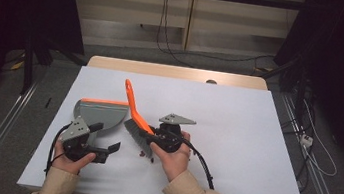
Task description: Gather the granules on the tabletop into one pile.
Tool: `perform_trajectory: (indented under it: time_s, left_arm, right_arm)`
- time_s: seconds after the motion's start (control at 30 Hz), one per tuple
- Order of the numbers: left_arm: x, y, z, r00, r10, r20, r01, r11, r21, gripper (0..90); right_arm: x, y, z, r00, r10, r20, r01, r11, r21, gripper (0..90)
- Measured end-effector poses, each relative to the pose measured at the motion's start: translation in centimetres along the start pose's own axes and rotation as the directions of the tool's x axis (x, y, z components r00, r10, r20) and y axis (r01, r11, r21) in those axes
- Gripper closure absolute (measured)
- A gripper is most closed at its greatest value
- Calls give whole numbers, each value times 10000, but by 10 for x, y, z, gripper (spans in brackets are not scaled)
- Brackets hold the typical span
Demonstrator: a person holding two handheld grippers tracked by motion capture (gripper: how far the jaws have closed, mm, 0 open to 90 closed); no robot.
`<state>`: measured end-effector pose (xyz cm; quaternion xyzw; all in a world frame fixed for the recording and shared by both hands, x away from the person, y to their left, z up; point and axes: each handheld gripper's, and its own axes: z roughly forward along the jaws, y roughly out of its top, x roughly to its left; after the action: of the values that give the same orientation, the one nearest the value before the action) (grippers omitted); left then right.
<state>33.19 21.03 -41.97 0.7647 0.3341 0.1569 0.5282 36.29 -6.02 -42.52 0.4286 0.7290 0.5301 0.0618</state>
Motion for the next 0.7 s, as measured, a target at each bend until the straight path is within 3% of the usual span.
perform_trajectory:
  time_s: [0.3,0.4,0.5,0.7]
  left_arm:
    - [0,0,0,10000,-14,-4,14,10000,11,55]
    - [0,0,-1,10000,-2,-15,2,10000,-10,55]
    - [0,0,-1,10000,-14,-45,14,10000,-10,55]
    - [0,0,-1,10000,2,-59,-2,10000,-4,55]
  right_arm:
    - [11,-9,13,9995,322,-30,-321,9990,310,714]
    - [11,-13,16,9992,87,380,-108,9984,548,714]
    - [6,-14,13,9968,248,765,-292,9979,575,714]
    - [-2,-16,6,9937,301,1084,-365,9977,578,712]
